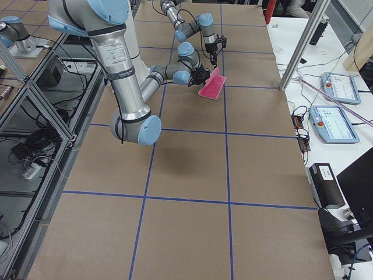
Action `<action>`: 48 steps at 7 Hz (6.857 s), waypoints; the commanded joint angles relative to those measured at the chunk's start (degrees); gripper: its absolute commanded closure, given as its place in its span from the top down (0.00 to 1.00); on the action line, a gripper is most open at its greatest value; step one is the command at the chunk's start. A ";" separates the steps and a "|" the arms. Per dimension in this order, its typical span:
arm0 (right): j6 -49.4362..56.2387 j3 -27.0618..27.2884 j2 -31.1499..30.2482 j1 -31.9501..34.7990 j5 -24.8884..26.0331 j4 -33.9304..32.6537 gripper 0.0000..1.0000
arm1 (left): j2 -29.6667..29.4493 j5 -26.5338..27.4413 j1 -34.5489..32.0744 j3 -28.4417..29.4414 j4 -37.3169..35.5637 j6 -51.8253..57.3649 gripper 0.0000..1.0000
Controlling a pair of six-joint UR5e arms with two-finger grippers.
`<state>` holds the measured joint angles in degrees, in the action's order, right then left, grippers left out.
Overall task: Fold towel twice with both arms
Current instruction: 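Fold the towel over with the left gripper toward the right gripper, then release the towel and raise both grippers away from it, then reach the left gripper to the folded towel's edge while the right gripper waits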
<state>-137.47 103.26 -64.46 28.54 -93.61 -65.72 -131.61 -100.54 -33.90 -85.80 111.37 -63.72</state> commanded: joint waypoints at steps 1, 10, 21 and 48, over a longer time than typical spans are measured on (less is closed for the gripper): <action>0.09 -2.86 2.30 0.46 0.44 0.15 0.00 | -1.89 0.61 -0.11 2.64 0.43 -0.09 0.00; 4.73 -6.93 3.11 1.87 0.35 2.79 0.55 | -4.70 0.61 -1.69 8.79 3.31 -0.17 0.39; 54.34 0.26 -2.75 14.69 -17.72 -16.11 1.00 | 8.12 -12.22 -6.18 -0.69 10.35 -10.84 1.00; 70.32 1.69 -7.08 21.38 -25.75 -15.93 1.00 | 6.63 -11.70 -2.13 11.62 31.10 -35.86 0.56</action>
<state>-67.15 104.98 -71.56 49.97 -119.36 -81.65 -124.98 -112.24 -35.82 -74.26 142.47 -99.60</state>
